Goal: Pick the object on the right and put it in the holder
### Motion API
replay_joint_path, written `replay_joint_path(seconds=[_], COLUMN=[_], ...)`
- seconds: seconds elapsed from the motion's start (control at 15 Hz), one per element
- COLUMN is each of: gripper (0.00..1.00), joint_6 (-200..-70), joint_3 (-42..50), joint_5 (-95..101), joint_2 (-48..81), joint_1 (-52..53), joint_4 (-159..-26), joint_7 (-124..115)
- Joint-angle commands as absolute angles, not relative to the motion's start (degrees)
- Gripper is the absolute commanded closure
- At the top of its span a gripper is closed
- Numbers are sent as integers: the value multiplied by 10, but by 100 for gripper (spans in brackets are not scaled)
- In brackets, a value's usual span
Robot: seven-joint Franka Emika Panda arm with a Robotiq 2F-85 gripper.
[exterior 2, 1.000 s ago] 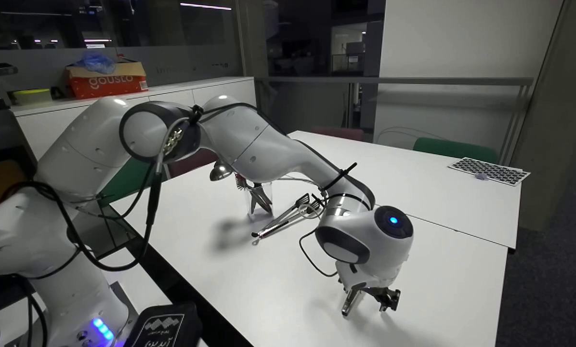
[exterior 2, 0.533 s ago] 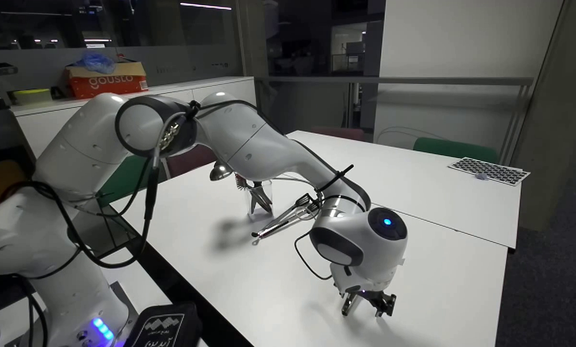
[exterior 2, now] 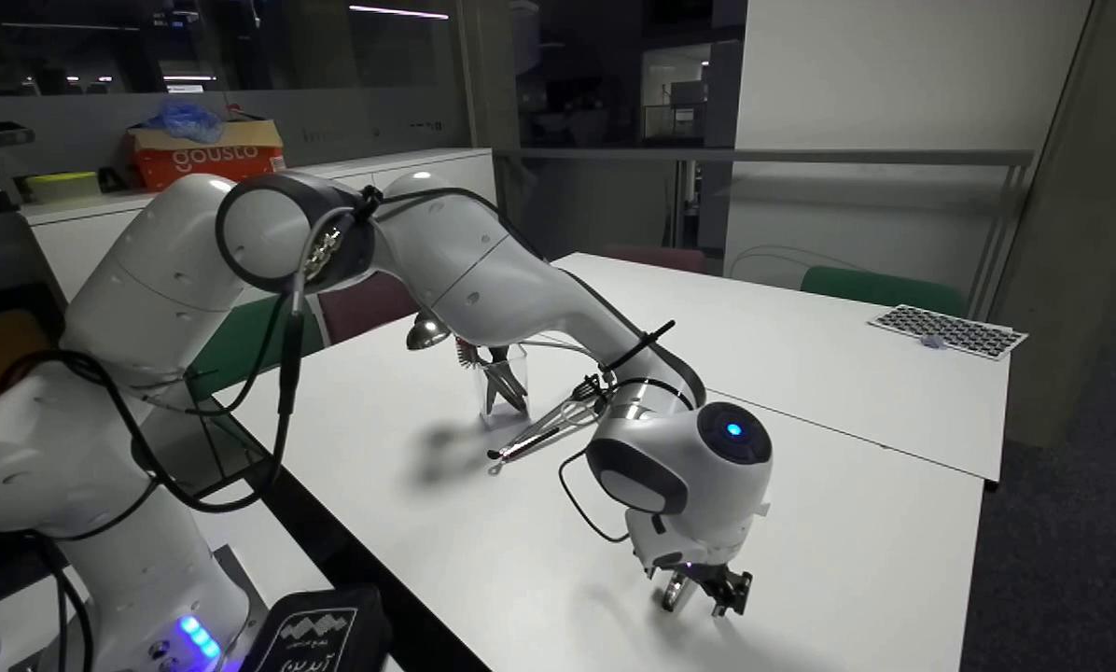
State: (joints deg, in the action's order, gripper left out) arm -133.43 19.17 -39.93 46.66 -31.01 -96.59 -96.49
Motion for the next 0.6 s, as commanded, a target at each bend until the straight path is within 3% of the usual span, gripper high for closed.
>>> replay_joint_path(seconds=[0.0,0.53], gripper=[0,0], joint_6=[-1353,-1353], joint_3=[199,201], joint_5=[-395,-394], joint_2=[436,445], joint_1=[-292,-284], joint_4=[-1008,-998], joint_7=[-966,-968])
